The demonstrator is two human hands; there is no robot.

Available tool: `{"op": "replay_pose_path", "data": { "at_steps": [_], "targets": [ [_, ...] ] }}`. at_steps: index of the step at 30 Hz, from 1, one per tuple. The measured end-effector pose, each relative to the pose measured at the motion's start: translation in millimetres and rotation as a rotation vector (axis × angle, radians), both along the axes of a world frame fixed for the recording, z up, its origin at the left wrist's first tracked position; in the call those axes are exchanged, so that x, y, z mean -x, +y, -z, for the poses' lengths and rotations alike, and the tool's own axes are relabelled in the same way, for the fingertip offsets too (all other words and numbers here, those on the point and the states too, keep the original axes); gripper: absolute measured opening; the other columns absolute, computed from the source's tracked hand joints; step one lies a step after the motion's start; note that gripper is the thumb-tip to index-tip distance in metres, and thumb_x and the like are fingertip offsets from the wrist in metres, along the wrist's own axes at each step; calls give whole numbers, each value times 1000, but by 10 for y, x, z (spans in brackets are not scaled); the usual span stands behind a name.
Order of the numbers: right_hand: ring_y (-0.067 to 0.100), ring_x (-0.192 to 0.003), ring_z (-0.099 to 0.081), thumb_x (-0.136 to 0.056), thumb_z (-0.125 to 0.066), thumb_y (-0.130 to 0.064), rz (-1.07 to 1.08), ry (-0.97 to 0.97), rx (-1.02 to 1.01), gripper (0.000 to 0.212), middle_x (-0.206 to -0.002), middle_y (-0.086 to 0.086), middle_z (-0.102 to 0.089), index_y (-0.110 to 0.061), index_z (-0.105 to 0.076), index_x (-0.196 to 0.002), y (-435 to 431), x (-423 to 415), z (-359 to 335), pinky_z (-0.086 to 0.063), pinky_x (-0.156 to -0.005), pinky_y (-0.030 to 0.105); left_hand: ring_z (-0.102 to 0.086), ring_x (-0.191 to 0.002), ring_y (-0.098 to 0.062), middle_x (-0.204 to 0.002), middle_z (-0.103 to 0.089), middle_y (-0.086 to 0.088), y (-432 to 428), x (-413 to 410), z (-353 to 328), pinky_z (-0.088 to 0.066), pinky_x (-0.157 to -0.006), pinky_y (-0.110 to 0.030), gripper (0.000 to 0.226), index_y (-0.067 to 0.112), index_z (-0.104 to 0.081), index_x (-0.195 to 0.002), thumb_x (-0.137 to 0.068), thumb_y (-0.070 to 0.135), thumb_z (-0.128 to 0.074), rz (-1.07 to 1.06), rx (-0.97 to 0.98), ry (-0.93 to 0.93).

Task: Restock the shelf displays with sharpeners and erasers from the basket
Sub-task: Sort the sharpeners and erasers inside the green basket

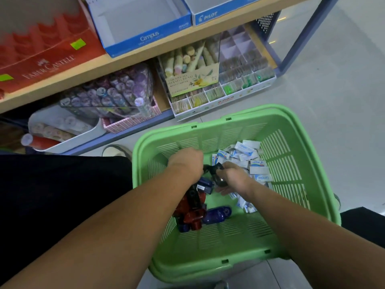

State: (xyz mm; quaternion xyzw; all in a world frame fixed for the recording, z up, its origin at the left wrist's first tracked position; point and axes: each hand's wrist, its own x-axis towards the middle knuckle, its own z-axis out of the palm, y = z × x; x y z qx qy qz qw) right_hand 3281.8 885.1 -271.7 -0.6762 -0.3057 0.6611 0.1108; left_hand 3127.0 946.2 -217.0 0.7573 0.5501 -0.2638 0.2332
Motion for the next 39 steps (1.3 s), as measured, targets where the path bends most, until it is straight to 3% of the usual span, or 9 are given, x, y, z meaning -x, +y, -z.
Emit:
{"op": "replay_pose_path", "data": {
  "at_steps": [2,7,11,17,21,25,29,33,39],
  "targets": [
    [34,-74,-71,-105,-46,-20,-60,10,-11,18,-103,22,-69,-11,-49,-120,-21,86,27,-59,-79,50,-65,-92,-28,-96,-62,-8,-63,106,-24,-58,-85,-41,25,10,-66,-110,-98,33,-65,-37,12,17],
    [41,-93,-73,-106,-42,-27,-205,-33,-47,13,-111,19,-67,-20,-48,-115,30,116,97,-57,-86,49,-64,-94,-26,-101,-65,-7,-225,403,8,-54,-79,-35,28,14,-63,-105,-99,41,-62,-163,38,-17],
    [35,-84,-76,-109,-40,-23,-162,-36,-21,14,-106,10,-64,-21,-45,-122,99,0,113,-61,-87,49,-64,-84,-22,-89,-62,-3,-265,461,49,-51,-69,-32,26,16,-61,-95,-98,42,-62,-244,40,-84],
    [26,-80,-74,-106,-44,-28,-405,-140,-67,18,-106,10,-60,-19,-45,-122,88,-10,127,-61,-85,46,-64,-88,-24,-94,-67,-5,-336,424,77,-52,-72,-32,31,15,-66,-102,-98,45,-62,-265,33,-167],
    [29,-79,-74,-107,-44,-24,-344,-145,-26,18,-108,15,-59,-16,-46,-122,132,-80,-2,-62,-74,40,-63,-82,-21,-88,-65,-3,-339,453,120,-45,-63,-29,30,16,-66,-98,-97,46,-63,-306,50,-228],
    [34,-83,-73,-105,-46,-13,-158,-132,-117,17,-109,18,-59,-14,-49,-122,220,-247,-319,-62,-84,50,-63,-81,-18,-86,-66,1,-320,415,94,-52,-69,-30,27,20,-68,-93,-94,48,-66,-353,28,-309],
    [36,-85,-67,-104,-47,-19,-97,-384,-346,9,-100,16,-63,-13,-48,-110,338,-387,-528,-58,-82,52,-64,-81,-19,-83,-68,1,-272,330,22,-52,-70,-30,29,22,-68,-87,-92,51,-68,-394,9,-370],
    [40,-107,-61,-104,-46,-26,-294,-662,-319,26,-121,24,-61,-7,-49,-120,271,-374,-701,-43,-84,37,-64,-79,-20,-79,-67,1,-263,274,-177,-48,-66,-29,31,22,-66,-79,-91,50,-70,-372,-4,-442],
    [32,-93,-74,-103,-47,-18,-195,-318,-278,21,-114,21,-65,-5,-49,-119,285,-59,-1311,-60,-80,47,-60,-80,-19,-89,-68,-6,-180,352,-760,-45,-65,-30,29,15,-66,-95,-97,44,-66,-321,64,-491]
  ]
}}
